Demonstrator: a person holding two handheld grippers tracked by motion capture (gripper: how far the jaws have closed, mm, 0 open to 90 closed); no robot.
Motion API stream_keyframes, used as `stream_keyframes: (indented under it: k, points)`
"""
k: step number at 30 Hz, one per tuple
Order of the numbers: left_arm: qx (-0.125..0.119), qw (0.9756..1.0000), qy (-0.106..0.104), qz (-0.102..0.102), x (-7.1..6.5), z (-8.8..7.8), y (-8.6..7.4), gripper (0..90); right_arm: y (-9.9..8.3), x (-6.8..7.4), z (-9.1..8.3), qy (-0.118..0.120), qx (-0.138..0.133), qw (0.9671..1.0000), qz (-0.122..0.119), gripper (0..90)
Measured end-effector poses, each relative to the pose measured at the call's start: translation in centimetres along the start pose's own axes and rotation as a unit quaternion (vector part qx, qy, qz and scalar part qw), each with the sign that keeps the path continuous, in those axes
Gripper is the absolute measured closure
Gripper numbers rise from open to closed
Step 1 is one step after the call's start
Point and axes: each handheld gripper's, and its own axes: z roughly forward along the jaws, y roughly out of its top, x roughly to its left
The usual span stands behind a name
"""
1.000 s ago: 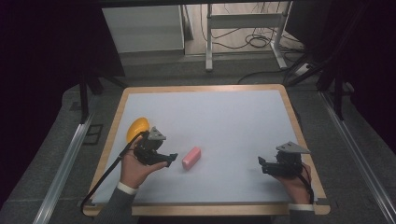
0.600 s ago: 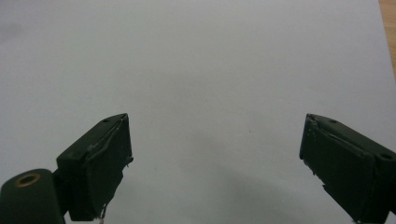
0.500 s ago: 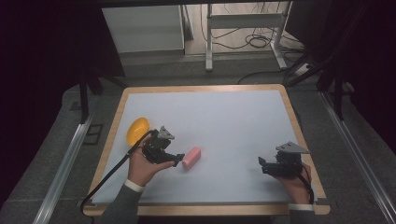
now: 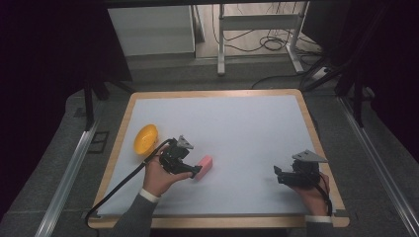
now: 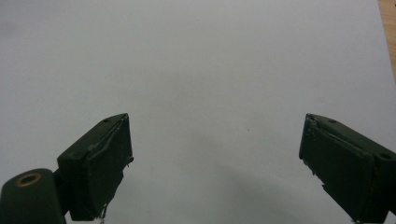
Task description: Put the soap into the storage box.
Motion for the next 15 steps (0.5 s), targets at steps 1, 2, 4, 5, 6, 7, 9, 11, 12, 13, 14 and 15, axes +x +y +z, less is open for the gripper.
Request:
stream_keyframes:
  k: [1,2,4,5,6,7,9,11,12,13,14,15]
  points:
    - [0.001,1.0000,-0.001,0.001,-0.1,0.2,0.1,23.5,0.0,0.0,0.0,0.000,0.000,1.0000,0.000,9.2]
    - [0.000,1.0000,-0.004,-0.002,-0.2,0.3,0.2,23.6,0.0,0.0,0.0,0.000,0.001,1.0000,0.000,9.2]
    - [0.001,1.0000,-0.008,-0.004,-0.2,0.7,0.3,23.5,0.0,0.0,0.0,-0.001,0.001,1.0000,0.000,9.2]
    - [0.004,1.0000,-0.008,-0.004,-0.1,0.8,0.3,23.5,0.0,0.0,0.0,-0.001,0.001,1.0000,0.000,9.2]
    - [0.005,0.9999,-0.007,-0.008,-0.1,1.1,0.3,23.6,0.0,0.0,0.0,-0.002,0.002,1.0000,-0.001,9.2]
    - [0.009,0.9999,-0.008,-0.007,-0.1,1.2,0.3,23.6,0.0,0.0,0.1,-0.002,0.002,1.0000,-0.001,9.2]
    - [0.008,0.9999,-0.009,-0.009,-0.1,1.5,0.4,23.6,0.0,0.0,0.1,-0.002,0.002,1.0000,-0.001,9.2]
    - [0.006,0.9999,-0.010,-0.012,-0.1,1.7,0.4,23.8,-0.1,0.0,0.1,-0.002,0.003,1.0000,-0.001,9.2]
    - [0.005,0.9998,-0.010,-0.015,-0.1,1.8,0.4,24.1,-0.1,0.0,0.2,-0.002,0.003,1.0000,-0.002,9.2]
    - [0.007,0.9998,-0.012,-0.015,-0.1,2.0,0.5,24.1,-0.1,0.0,0.2,-0.002,0.004,1.0000,-0.003,9.2]
    - [0.008,0.9997,-0.013,-0.018,-0.1,2.1,0.5,24.4,-0.1,0.0,0.2,-0.003,0.004,1.0000,-0.002,9.2]
    - [0.010,0.9997,-0.012,-0.018,-0.1,2.2,0.5,24.5,-0.1,0.0,0.2,-0.003,0.004,1.0000,-0.001,9.2]
